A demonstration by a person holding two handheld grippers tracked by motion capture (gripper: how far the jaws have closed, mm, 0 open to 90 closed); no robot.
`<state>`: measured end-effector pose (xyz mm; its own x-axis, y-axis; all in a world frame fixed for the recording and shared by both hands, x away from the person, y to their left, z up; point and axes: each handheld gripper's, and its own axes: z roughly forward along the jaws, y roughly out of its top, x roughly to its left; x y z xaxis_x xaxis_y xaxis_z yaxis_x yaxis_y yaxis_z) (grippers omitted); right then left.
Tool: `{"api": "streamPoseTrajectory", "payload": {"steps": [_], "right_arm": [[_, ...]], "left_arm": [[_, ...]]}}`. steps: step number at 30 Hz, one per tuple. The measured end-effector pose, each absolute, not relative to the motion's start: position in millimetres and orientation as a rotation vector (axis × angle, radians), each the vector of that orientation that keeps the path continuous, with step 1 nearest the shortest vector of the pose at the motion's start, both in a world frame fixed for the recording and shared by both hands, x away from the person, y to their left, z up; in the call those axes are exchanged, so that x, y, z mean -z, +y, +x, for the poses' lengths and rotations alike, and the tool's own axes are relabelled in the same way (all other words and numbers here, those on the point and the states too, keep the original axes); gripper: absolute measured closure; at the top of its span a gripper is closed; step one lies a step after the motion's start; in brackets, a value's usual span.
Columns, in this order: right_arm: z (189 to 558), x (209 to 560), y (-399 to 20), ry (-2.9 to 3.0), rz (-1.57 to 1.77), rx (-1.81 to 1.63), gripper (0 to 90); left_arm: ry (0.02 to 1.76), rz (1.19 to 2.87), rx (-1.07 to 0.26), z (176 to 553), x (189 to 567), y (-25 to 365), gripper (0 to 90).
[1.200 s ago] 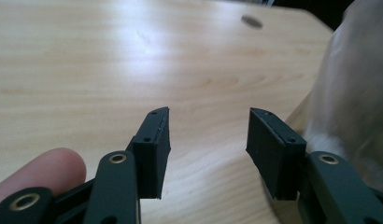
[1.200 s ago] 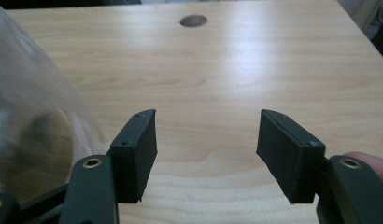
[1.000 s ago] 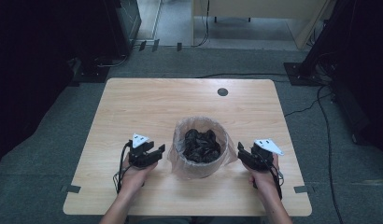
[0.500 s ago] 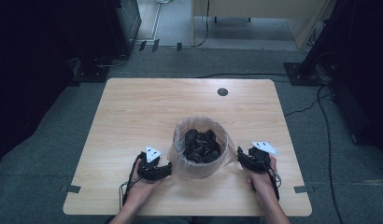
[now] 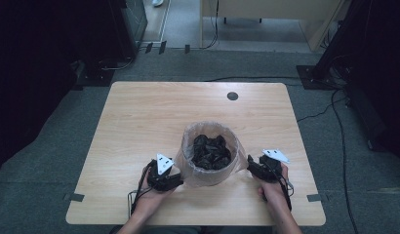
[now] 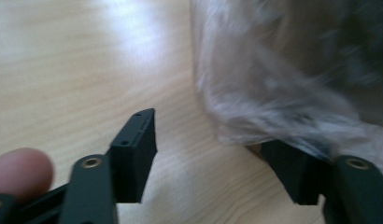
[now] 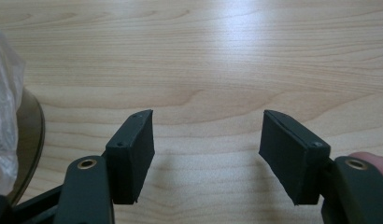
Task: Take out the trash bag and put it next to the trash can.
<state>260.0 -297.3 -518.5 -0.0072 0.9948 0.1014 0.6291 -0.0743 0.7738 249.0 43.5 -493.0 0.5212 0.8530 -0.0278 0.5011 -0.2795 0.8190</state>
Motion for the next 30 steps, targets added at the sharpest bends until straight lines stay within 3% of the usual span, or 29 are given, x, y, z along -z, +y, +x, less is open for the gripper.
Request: {"api": "streamPoseTrajectory", "payload": {"steps": [4, 10, 19, 22, 26, 30], "right_arm": [[252.1, 518.3, -297.0, 1.695, 1.754, -0.921, 35.7], [229.0, 519.2, -291.8, 1.753, 1.712, -0.962, 35.2], [225.9, 507.0, -267.9, 1.751, 1.519, -1.065, 35.0], [225.4, 495.6, -267.8, 1.703, 1.461, -1.136, 49.2], [225.5, 474.4, -275.8, 1.63, 1.407, -1.255, 78.0], [226.7, 453.4, -275.0, 1.611, 1.319, -1.315, 87.8]], "left_arm": [[1.049, 1.899, -0.566, 245.3, 486.6, 42.2, 55.6], [0.997, 1.837, -0.5, 246.2, 475.8, 45.5, 83.8], [0.972, 1.785, -0.435, 246.0, 453.5, 51.9, 89.7], [0.963, 1.766, -0.428, 245.2, 441.2, 54.3, 89.8], [0.935, 1.755, -0.433, 243.5, 424.5, 56.0, 89.9], [0.916, 1.734, -0.446, 245.2, 408.6, 54.9, 90.0]]}}
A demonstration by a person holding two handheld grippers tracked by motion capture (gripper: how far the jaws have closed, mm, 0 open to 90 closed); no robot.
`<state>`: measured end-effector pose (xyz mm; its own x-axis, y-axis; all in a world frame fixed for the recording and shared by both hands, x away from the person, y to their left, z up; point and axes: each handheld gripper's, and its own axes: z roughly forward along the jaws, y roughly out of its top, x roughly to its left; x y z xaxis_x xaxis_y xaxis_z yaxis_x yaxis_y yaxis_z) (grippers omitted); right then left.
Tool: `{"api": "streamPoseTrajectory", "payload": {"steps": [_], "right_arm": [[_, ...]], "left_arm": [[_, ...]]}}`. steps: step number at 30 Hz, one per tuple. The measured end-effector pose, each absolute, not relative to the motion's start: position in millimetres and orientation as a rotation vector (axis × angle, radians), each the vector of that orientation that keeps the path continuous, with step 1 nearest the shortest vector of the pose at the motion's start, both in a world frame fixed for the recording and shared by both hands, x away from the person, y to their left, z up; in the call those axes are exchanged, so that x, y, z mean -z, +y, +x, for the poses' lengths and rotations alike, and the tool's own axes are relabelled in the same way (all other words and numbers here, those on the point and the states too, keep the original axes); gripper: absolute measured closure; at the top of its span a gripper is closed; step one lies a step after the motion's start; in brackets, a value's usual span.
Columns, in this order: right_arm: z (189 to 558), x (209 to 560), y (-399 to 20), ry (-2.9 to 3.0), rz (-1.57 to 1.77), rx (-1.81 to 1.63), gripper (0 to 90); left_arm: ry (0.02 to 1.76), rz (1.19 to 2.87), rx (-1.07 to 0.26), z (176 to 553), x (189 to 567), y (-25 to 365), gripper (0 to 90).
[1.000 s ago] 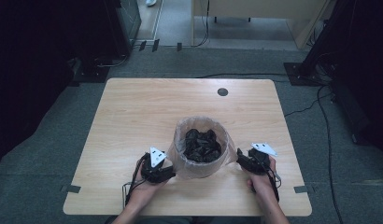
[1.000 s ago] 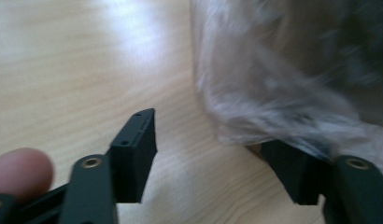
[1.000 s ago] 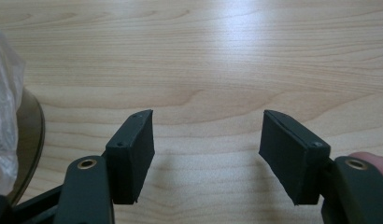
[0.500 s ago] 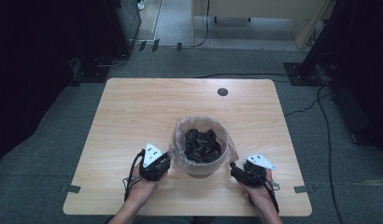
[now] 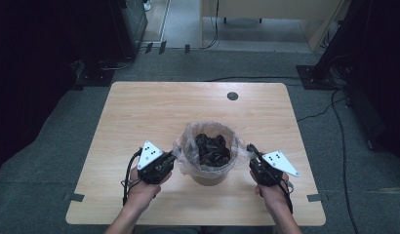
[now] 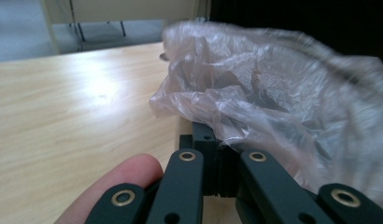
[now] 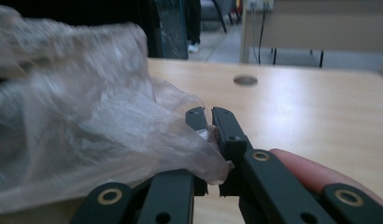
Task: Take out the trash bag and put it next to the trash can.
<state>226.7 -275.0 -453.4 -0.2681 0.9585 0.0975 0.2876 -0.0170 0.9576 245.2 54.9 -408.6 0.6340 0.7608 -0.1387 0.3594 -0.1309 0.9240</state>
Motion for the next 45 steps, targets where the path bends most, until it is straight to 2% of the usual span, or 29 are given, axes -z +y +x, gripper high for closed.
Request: {"api": "streamPoseTrajectory", "payload": {"steps": [8, 15, 16, 17, 18, 19, 24, 27, 34, 38, 45], "right_arm": [[239.1, 406.4, -251.9, 1.604, 1.126, -1.344, 88.5], [242.0, 348.2, -226.6, 1.578, 0.987, -1.505, 88.3], [239.4, 342.6, -224.7, 1.57, 0.97, -1.527, 86.0], [237.0, 340.4, -223.2, 1.569, 0.963, -1.536, 79.8], [235.9, 341.2, -222.5, 1.585, 0.965, -1.521, 72.5], [235.8, 344.4, -223.0, 1.612, 0.981, -1.484, 69.3], [235.6, 371.7, -249.7, 1.655, 1.177, -1.396, 58.5], [228.0, 380.9, -266.1, 1.644, 1.23, -1.359, 50.5], [208.7, 393.6, -288.4, 1.621, 1.301, -1.276, 36.5], [200.4, 402.0, -295.4, 1.64, 1.386, -1.304, 33.6], [186.4, 394.7, -273.9, 1.755, 1.338, -1.458, 27.4]], "left_arm": [[0.863, 1.735, -0.482, 259.8, 368.5, 33.1, 90.0], [0.82, 1.664, -0.362, 278.9, 323.4, 14.6, 90.0], [0.819, 1.661, -0.356, 279.8, 322.7, 15.3, 89.6], [0.831, 1.677, -0.367, 281.7, 325.1, 15.7, 88.3], [0.846, 1.705, -0.392, 283.7, 329.8, 16.7, 84.2], [0.859, 1.726, -0.404, 285.0, 335.5, 19.3, 80.4], [0.898, 1.734, -0.378, 282.5, 356.3, 34.3, 66.4], [0.894, 1.744, -0.375, 278.8, 358.6, 37.3, 61.7], [0.858, 1.768, -0.378, 267.2, 362.6, 30.7, 58.6], [0.868, 1.768, -0.361, 268.3, 367.2, 25.5, 58.5], [0.86, 1.759, -0.367, 271.0, 364.1, 13.1, 58.1]]}}
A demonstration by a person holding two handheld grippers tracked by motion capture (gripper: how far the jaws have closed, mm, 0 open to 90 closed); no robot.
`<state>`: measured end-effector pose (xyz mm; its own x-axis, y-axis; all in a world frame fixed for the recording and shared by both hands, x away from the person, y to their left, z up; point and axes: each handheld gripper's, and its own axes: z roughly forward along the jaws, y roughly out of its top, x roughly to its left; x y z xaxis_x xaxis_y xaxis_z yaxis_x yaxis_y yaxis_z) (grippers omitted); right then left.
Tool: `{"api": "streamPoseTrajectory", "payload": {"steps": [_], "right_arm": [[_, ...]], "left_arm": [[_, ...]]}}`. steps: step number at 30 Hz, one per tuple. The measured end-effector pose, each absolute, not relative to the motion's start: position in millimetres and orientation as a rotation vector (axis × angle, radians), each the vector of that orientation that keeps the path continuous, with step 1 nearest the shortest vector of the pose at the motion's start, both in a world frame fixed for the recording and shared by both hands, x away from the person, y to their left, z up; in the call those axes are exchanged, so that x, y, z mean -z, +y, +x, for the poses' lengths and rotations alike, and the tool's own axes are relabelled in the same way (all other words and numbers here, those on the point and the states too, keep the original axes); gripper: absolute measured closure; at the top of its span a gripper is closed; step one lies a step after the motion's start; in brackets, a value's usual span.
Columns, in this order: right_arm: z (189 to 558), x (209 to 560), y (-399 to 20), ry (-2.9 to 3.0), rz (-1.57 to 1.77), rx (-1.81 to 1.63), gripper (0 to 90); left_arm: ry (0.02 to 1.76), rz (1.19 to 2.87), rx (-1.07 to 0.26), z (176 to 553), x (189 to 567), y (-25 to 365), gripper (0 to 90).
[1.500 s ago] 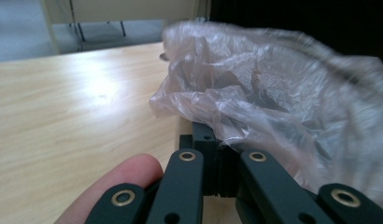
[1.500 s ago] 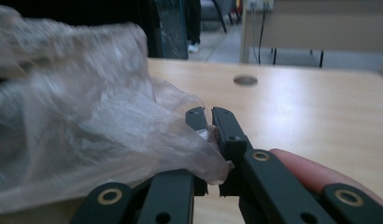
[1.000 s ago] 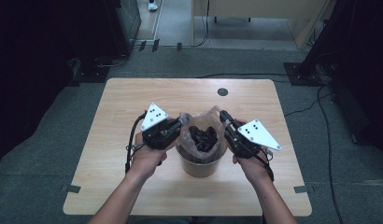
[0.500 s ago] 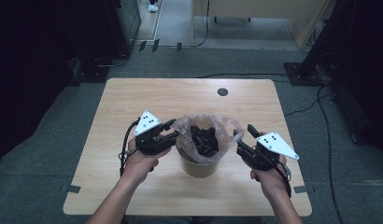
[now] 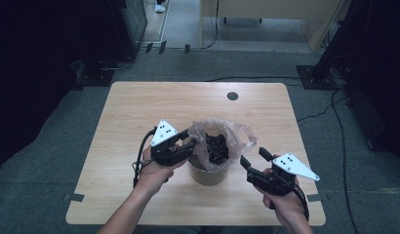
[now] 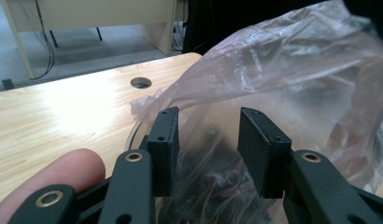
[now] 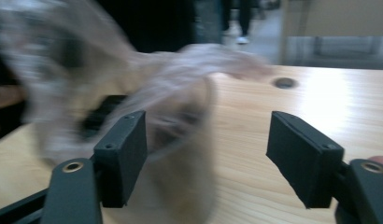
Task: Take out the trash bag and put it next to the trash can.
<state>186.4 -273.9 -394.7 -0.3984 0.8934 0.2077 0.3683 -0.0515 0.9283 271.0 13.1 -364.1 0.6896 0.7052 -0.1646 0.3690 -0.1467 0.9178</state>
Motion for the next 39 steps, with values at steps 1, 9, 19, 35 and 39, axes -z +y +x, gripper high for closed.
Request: {"api": "streamPoseTrajectory", "payload": {"steps": [1, 9, 19, 35, 39], "right_arm": [[186.3, 392.8, -268.8, 1.767, 1.33, -1.481, 25.8], [193.4, 386.9, -227.8, 1.85, 1.295, -1.544, 15.6], [206.4, 390.4, -186.8, 1.876, 1.327, -1.387, 24.1], [215.5, 391.6, -180.3, 1.856, 1.272, -1.371, 90.0], [217.3, 387.4, -181.5, 1.824, 1.267, -1.394, 89.9]], "left_arm": [[0.862, 1.758, -0.366, 271.8, 363.4, 11.3, 57.9], [0.875, 1.757, -0.369, 276.8, 362.3, 0.5, 55.2], [0.882, 1.75, -0.365, 276.6, 362.5, 0.4, 54.0], [0.971, 1.674, -0.379, 268.4, 374.4, 64.9, 30.1], [1.002, 1.693, -0.394, 265.0, 386.2, 84.6, 24.7]]}}
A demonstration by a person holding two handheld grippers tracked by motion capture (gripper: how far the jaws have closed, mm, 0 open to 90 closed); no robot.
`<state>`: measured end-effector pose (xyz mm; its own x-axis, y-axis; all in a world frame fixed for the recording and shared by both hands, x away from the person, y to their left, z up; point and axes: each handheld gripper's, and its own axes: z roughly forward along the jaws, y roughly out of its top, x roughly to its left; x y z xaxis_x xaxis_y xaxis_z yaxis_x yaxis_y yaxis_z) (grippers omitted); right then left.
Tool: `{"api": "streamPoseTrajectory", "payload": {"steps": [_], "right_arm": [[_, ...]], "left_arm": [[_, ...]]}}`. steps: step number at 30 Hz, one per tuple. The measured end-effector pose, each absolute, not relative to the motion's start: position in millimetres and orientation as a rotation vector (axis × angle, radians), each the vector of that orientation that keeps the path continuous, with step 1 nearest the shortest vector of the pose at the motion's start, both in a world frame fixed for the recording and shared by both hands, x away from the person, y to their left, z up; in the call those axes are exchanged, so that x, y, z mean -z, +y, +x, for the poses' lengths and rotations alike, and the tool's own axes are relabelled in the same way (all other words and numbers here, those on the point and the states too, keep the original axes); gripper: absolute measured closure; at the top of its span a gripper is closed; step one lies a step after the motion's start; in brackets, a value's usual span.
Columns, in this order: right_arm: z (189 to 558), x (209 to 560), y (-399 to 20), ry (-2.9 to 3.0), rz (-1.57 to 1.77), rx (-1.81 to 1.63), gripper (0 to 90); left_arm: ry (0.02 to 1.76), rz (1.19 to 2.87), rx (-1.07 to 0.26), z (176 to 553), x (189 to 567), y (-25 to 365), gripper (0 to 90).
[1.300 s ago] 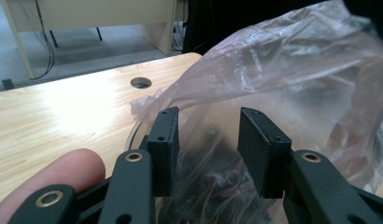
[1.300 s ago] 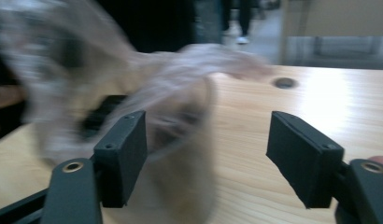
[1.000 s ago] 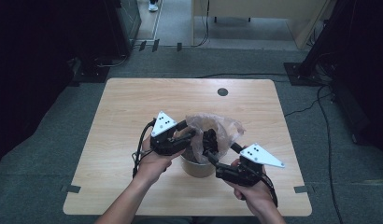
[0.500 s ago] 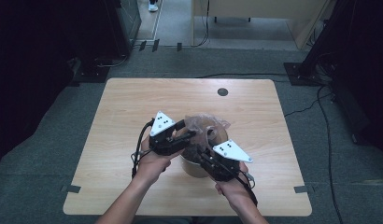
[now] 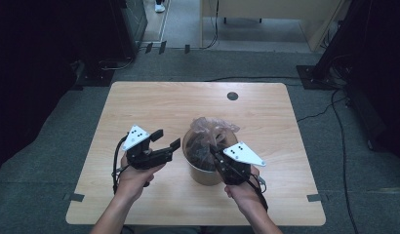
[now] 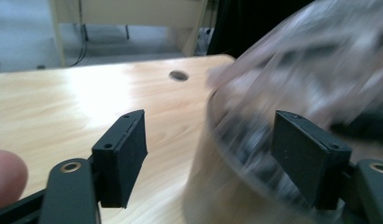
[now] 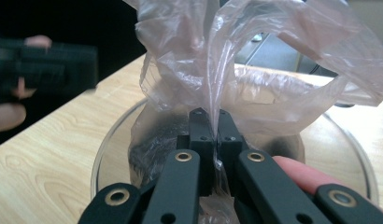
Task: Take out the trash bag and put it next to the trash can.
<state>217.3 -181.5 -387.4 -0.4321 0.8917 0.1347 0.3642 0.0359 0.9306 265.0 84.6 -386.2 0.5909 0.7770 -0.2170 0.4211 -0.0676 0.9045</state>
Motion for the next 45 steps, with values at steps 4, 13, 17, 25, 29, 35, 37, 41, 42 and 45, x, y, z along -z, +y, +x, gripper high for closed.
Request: {"api": "streamPoseTrajectory", "payload": {"steps": [4, 13, 17, 25, 29, 35, 37, 41, 42, 45], "right_arm": [[217.9, 383.3, -182.6, 1.805, 1.258, -1.408, 89.9], [219.5, 377.1, -184.6, 1.775, 1.254, -1.425, 89.8], [220.5, 372.2, -185.3, 1.76, 1.242, -1.434, 89.9], [220.3, 362.1, -186.4, 1.731, 1.203, -1.465, 89.8], [220.2, 353.1, -187.8, 1.693, 1.188, -1.507, 89.8], [219.4, 331.7, -190.5, 1.64, 1.146, -1.53, 89.8], [220.0, 324.2, -193.6, 1.62, 1.135, -1.53, 89.8], [222.7, 309.8, -205.2, 1.565, 1.132, -1.528, 89.8], [223.7, 306.6, -208.9, 1.553, 1.134, -1.525, 89.8], [226.2, 298.2, -221.2, 1.512, 1.142, -1.517, 89.8]], "left_arm": [[1.063, 1.716, -0.413, 263.4, 405.5, 103.4, 19.9], [1.31, 1.796, -0.485, 269.8, 470.4, 149.7, 18.9], [1.404, 1.826, -0.553, 273.6, 491.9, 166.8, 18.5], [1.482, 1.886, -0.568, 276.7, 517.4, 176.9, 10.5], [1.466, 1.915, -0.619, 276.8, 519.7, 171.4, 10.3], [1.46, 1.924, -0.642, 276.2, 520.9, 169.4, 10.2], [1.464, 1.922, -0.643, 276.3, 520.9, 169.1, 10.1], [1.465, 1.921, -0.643, 276.3, 520.8, 169.0, 10.1], [1.465, 1.921, -0.643, 276.3, 520.8, 169.0, 10.1], [1.465, 1.921, -0.643, 276.3, 520.8, 169.0, 10.2]]}}
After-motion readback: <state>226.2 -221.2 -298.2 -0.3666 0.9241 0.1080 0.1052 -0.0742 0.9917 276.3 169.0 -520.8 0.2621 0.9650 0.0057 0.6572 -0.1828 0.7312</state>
